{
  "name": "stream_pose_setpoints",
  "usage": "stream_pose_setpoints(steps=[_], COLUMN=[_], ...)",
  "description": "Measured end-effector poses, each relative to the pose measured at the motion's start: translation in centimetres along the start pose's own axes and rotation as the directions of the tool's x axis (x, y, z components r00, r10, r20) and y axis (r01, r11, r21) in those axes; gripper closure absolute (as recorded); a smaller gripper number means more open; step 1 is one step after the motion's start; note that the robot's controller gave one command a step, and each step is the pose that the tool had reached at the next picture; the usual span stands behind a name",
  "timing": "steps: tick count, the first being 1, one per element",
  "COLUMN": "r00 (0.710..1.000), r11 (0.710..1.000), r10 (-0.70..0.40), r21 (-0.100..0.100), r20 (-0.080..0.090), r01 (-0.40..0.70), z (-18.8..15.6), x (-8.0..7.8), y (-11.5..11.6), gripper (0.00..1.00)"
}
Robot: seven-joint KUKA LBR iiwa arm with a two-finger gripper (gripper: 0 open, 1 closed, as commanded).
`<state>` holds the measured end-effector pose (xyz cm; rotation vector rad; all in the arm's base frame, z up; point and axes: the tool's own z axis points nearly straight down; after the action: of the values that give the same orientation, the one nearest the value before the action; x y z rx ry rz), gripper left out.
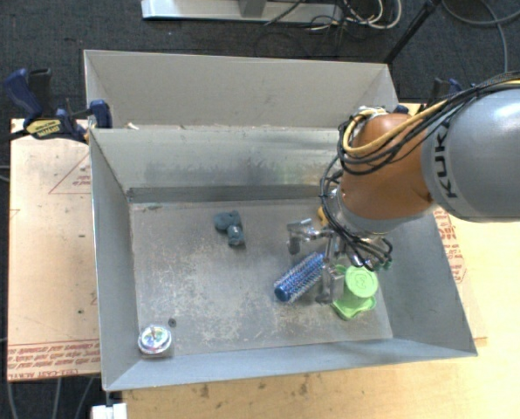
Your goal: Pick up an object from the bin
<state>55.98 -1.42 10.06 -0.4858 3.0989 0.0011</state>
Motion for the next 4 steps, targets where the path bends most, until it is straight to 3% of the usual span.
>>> stream_pose_setpoints(steps=[1,2,3,4], r00=[0.992,0.981,0.981,0.981], r11=[0.992,0.981,0.981,0.981], r10=[-0.127,-0.194,-0.193,-0.192], r21=[0.001,-0.002,-0.001,-0.003], r20=[0.000,-0.003,-0.001,-0.003], r01=[0.127,0.194,0.193,0.192], z=[0.1,3.1,3.1,3.2], x=[-1.0,-1.7,-1.8,-1.7], y=[-2.7,-2.7,-2.7,-2.6], gripper=[0.00,0.00,0.00,1.00])
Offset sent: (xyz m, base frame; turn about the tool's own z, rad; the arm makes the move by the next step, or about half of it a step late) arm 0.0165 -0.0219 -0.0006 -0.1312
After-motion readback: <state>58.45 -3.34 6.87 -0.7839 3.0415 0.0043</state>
